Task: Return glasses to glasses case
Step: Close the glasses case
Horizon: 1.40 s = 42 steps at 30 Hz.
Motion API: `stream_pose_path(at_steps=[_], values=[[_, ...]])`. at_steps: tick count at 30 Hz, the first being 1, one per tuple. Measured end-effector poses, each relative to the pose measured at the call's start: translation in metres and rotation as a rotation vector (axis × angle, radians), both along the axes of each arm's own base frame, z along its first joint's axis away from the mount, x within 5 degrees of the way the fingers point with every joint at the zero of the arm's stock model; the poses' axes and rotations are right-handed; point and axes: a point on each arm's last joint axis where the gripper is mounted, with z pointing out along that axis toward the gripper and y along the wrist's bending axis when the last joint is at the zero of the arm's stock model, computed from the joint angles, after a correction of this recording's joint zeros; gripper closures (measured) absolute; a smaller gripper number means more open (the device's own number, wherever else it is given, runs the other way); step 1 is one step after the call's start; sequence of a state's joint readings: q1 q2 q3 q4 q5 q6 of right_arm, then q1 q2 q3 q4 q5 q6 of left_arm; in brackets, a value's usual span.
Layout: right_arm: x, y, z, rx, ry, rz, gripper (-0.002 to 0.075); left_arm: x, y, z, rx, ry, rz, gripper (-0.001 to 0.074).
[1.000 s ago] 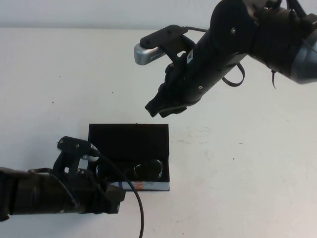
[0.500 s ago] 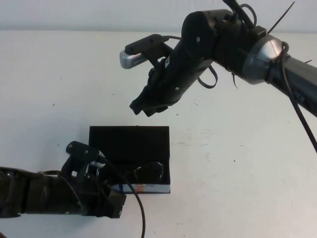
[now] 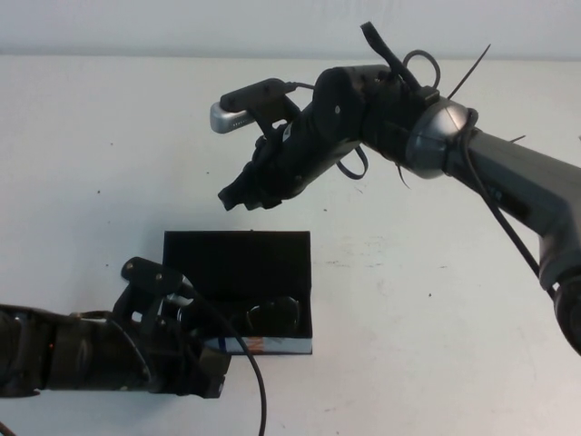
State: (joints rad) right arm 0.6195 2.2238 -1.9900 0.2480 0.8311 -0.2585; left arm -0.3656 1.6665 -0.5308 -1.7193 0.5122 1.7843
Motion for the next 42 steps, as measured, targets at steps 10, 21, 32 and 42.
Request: stream_pose_path(at_steps=[10, 21, 32, 42], values=[[0.015, 0.014, -0.017, -0.001, 0.043, 0.025, 0.0737, 0.0, 0.0, 0.0, 0.001, -0.001, -0.001, 0.0735], [0.014, 0.018, -0.019, -0.063, 0.138, 0.092, 0.0737, 0.0, 0.0, 0.0, 0.004, -0.002, 0.001, 0.0735], [0.008, 0.015, -0.004, -0.088, 0.172, 0.13, 0.0737, 0.0, 0.0, 0.0, 0.003, -0.001, 0.002, 0.0735], [0.008, 0.017, -0.003, -0.065, 0.186, 0.132, 0.0737, 0.001, 0.001, 0.0, 0.008, -0.004, 0.008, 0.0735]])
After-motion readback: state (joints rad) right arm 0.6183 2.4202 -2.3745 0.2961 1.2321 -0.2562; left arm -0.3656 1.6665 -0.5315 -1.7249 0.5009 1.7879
